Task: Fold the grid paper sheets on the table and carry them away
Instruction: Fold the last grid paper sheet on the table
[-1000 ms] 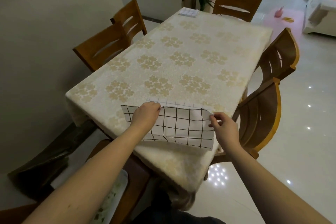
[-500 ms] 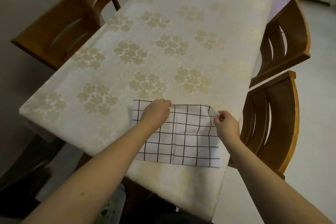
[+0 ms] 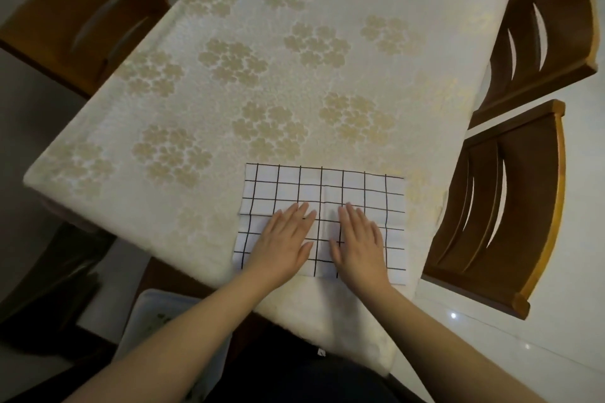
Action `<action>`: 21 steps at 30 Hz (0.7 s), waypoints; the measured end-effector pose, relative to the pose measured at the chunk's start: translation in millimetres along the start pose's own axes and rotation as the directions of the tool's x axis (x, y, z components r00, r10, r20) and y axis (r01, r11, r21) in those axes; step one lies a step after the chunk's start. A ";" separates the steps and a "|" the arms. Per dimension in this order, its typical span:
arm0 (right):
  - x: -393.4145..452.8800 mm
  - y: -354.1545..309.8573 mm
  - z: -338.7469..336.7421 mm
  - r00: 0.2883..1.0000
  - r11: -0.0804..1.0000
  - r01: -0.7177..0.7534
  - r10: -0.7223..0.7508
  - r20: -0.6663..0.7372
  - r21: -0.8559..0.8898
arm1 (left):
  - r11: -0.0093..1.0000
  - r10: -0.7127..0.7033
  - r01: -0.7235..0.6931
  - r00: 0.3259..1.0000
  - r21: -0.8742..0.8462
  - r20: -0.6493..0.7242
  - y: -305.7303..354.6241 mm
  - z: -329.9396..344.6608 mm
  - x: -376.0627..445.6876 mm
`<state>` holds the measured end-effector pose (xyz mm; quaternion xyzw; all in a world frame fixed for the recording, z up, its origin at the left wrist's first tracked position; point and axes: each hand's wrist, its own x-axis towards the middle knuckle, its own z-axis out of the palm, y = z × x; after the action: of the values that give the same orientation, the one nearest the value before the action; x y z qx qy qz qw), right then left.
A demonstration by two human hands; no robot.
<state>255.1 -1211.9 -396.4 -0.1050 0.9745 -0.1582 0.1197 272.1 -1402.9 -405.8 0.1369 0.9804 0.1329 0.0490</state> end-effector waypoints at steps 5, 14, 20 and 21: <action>0.0 9.6 22.3 0.989 0.987 0.099 -0.083 0.120 -0.128 | 0.989 -0.128 0.118 0.984 0.084 0.127 0.9 22.0 -12.2; -40.7 85.5 2.1 0.988 0.985 0.001 0.027 0.155 -0.173 | 0.924 -0.374 0.345 0.903 0.164 0.210 -19.3 19.0 -58.1; -85.6 115.7 -16.6 0.989 0.980 -0.025 0.052 0.136 -0.196 | 0.881 -0.469 0.448 0.868 0.152 0.161 -2.1 9.4 -82.9; -90.9 116.2 -18.9 0.990 0.980 -0.018 0.045 0.133 -0.197 | 0.882 -0.468 0.450 0.872 0.142 0.143 3.7 8.7 -84.7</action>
<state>317.0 -1076.7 -399.5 -0.1113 0.9763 -0.0525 0.1779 355.3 -1421.2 -408.1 -0.0866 0.9823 0.0538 0.1570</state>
